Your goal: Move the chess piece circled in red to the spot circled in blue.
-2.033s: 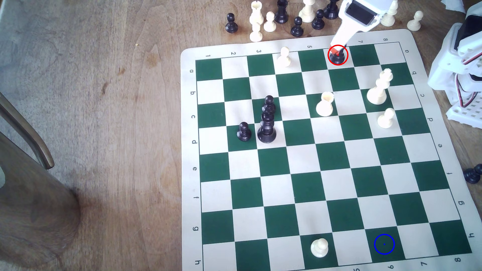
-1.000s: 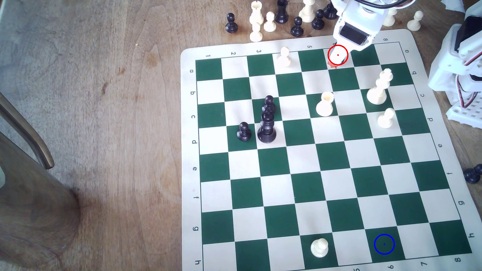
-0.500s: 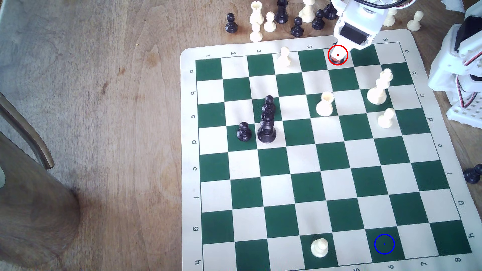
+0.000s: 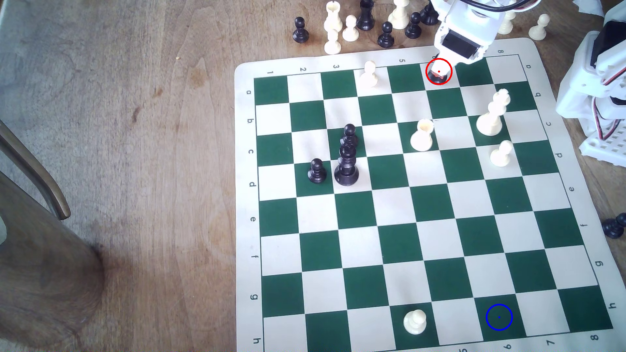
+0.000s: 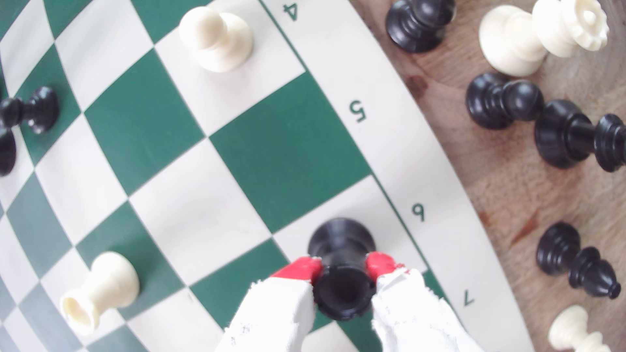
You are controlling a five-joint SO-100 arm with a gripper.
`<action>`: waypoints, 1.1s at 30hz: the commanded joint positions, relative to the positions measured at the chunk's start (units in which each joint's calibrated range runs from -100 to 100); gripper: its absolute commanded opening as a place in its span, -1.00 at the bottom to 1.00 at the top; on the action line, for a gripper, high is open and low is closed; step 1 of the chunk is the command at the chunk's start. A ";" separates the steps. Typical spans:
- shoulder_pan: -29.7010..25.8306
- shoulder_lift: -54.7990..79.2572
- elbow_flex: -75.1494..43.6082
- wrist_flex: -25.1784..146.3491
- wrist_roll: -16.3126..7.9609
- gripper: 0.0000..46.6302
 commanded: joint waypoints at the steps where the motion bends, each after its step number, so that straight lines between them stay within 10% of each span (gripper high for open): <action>1: -0.88 -4.80 -3.40 3.62 -0.34 -0.99; 15: -13.00 -17.11 -31.78 29.50 -4.40 -0.99; 33: -52.90 10.91 -70.85 37.61 -10.50 -0.99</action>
